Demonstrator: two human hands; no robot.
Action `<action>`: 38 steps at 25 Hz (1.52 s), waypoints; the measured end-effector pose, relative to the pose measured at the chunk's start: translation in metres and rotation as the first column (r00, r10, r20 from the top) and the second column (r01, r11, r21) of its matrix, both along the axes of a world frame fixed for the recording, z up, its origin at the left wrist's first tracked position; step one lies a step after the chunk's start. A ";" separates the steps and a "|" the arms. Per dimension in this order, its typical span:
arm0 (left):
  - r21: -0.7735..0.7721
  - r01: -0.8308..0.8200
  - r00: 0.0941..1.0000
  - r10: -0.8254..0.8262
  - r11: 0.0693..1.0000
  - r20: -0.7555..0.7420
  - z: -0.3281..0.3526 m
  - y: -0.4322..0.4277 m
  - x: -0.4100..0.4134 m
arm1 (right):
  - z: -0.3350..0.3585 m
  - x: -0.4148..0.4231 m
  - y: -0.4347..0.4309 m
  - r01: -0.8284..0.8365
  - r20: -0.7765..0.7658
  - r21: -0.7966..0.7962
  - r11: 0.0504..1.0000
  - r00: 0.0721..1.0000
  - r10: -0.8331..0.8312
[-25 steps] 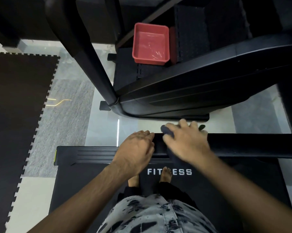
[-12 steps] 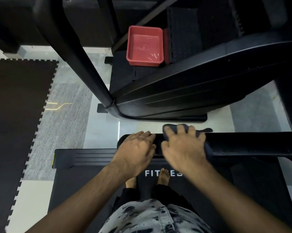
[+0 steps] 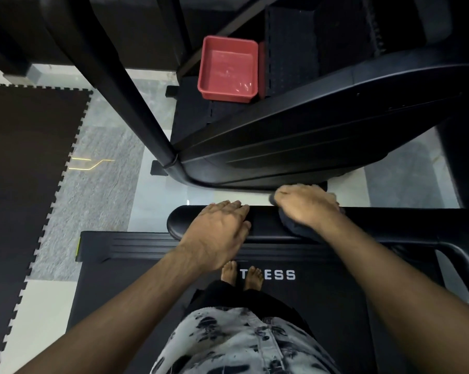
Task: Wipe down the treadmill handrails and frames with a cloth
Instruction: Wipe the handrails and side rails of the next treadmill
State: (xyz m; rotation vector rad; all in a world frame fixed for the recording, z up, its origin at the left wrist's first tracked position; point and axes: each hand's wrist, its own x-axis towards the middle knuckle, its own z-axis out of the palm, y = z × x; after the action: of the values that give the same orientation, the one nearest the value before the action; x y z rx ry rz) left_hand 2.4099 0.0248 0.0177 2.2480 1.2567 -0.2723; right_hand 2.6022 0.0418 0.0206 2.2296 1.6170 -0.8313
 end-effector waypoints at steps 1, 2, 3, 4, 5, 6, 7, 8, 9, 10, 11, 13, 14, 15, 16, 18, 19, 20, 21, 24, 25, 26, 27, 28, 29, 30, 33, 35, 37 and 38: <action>-0.011 0.009 1.000 -0.009 1.000 -0.005 0.001 0.000 0.003 | 0.002 0.002 0.001 0.036 0.051 -0.046 0.998 0.998 -0.033; -0.023 0.017 1.000 -0.017 1.000 -0.008 0.002 -0.001 0.004 | 0.000 -0.003 -0.013 -0.056 0.116 -0.004 0.998 0.992 0.056; -0.033 0.025 1.000 -0.025 0.999 -0.011 0.003 -0.001 0.005 | 0.001 -0.015 -0.033 -0.156 0.171 0.081 0.984 0.975 0.140; -0.033 0.035 0.999 -0.035 0.999 -0.008 0.002 0.000 0.006 | 0.001 -0.021 -0.046 -0.208 0.179 0.147 0.967 0.967 0.181; -0.027 0.041 0.999 -0.041 0.999 0.001 0.001 0.001 0.006 | 0.003 -0.014 -0.044 -0.228 0.156 0.139 0.964 0.966 0.206; -0.023 0.045 0.999 -0.044 0.999 0.014 -0.001 0.002 0.006 | 0.001 0.005 -0.029 -0.148 0.115 0.131 0.980 0.984 0.133; -0.021 0.053 0.998 -0.053 0.998 0.029 -0.002 0.004 0.006 | 0.005 0.018 -0.013 -0.007 0.096 0.021 1.000 0.995 0.005; -0.023 0.063 0.997 -0.062 0.998 0.040 -0.002 0.004 0.007 | 0.007 0.021 -0.006 0.094 0.137 -0.056 0.994 0.987 -0.085; -0.024 0.071 0.996 -0.069 0.997 0.050 -0.002 0.005 0.007 | 0.004 0.017 -0.010 0.077 0.194 -0.047 0.996 0.979 -0.067; -0.025 0.072 0.996 -0.071 0.997 0.056 -0.001 0.006 0.007 | 0.001 0.004 -0.024 -0.035 0.237 0.033 0.999 0.971 0.026; -0.032 0.072 0.996 -0.070 0.997 0.055 0.000 0.006 0.008 | 0.000 -0.008 -0.041 -0.127 0.238 0.117 0.985 0.967 0.096; -0.032 0.080 0.996 -0.079 0.996 0.044 0.000 0.006 0.010 | 0.001 0.006 -0.043 -0.180 0.155 0.146 0.973 0.975 0.158; -0.031 0.085 0.996 -0.084 0.996 0.037 0.000 0.006 0.013 | 0.004 0.025 -0.029 -0.058 0.115 0.106 0.993 0.992 0.046; -0.034 0.094 0.995 -0.093 0.995 0.029 0.001 0.006 0.016 | 0.009 0.031 -0.019 0.086 0.122 0.009 0.996 0.989 -0.087; -0.038 0.101 0.995 -0.100 0.994 0.024 0.002 0.005 0.019 | 0.009 0.030 -0.018 0.149 0.188 -0.032 0.988 0.972 -0.140; -0.037 0.100 0.995 -0.100 0.994 0.015 0.004 0.004 0.029 | 0.004 0.006 -0.040 -0.050 0.282 0.091 0.995 0.959 0.023; -0.036 0.099 0.995 -0.099 0.994 0.012 0.005 0.002 0.035 | 0.006 0.002 -0.048 -0.136 0.250 0.110 0.985 0.963 0.105; -0.029 0.097 0.995 -0.096 0.995 0.014 0.005 0.001 0.040 | 0.005 0.014 -0.042 -0.157 0.189 0.088 0.984 0.972 0.138; -0.027 0.088 0.996 -0.087 0.996 0.017 0.004 0.000 0.044 | 0.003 0.036 -0.027 -0.080 0.131 0.059 0.995 0.989 0.072; -0.044 0.065 0.998 -0.065 0.997 0.008 0.005 -0.003 0.054 | 0.006 0.057 -0.019 0.032 0.231 -0.101 0.994 0.973 -0.008; -0.046 0.055 0.998 -0.055 0.997 0.008 0.006 -0.004 0.056 | 0.003 0.047 -0.031 -0.094 0.268 -0.028 0.995 0.959 0.098; -0.049 0.048 0.999 -0.048 0.998 0.009 0.006 -0.005 0.059 | 0.002 0.038 -0.042 -0.153 0.236 0.033 0.988 0.961 0.141; -0.044 0.045 0.999 -0.044 0.998 0.014 0.006 -0.005 0.062 | -0.001 0.044 -0.041 -0.159 0.167 0.043 0.986 0.975 0.150; -0.039 0.036 0.999 -0.035 0.999 0.023 0.005 -0.005 0.064 | -0.004 0.062 -0.027 -0.088 0.106 0.014 0.996 0.991 0.086; -0.046 0.030 0.999 -0.029 0.999 0.025 0.006 -0.006 0.068 | -0.001 0.080 -0.012 0.035 0.088 -0.069 0.997 0.996 -0.029; -0.055 0.029 0.999 -0.028 0.998 0.021 0.007 -0.008 0.071 | 0.002 0.089 -0.008 0.118 0.118 -0.142 0.983 0.988 -0.102; -0.060 0.019 1.000 -0.019 0.998 0.015 0.009 -0.009 0.080 | 0.000 0.068 -0.049 -0.086 0.212 0.053 0.995 0.975 0.073; -0.045 0.020 1.000 -0.019 0.999 0.024 0.004 -0.010 0.089 | 0.000 0.073 -0.053 -0.168 0.126 0.133 0.977 0.980 0.151; -0.043 0.020 1.000 -0.019 0.999 0.024 0.003 -0.012 0.096 | 0.004 0.105 -0.022 0.058 0.081 -0.025 0.998 0.995 -0.056; -0.049 0.023 0.999 -0.022 0.999 0.024 0.003 -0.013 0.099 | 0.007 0.107 -0.019 0.128 0.121 -0.094 0.987 0.986 -0.117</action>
State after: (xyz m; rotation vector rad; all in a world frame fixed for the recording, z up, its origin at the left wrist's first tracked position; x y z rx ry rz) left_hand 2.5089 0.0121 0.0212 2.2189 1.2006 -0.2819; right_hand 2.7096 0.0227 0.0275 2.2786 1.3665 -0.7816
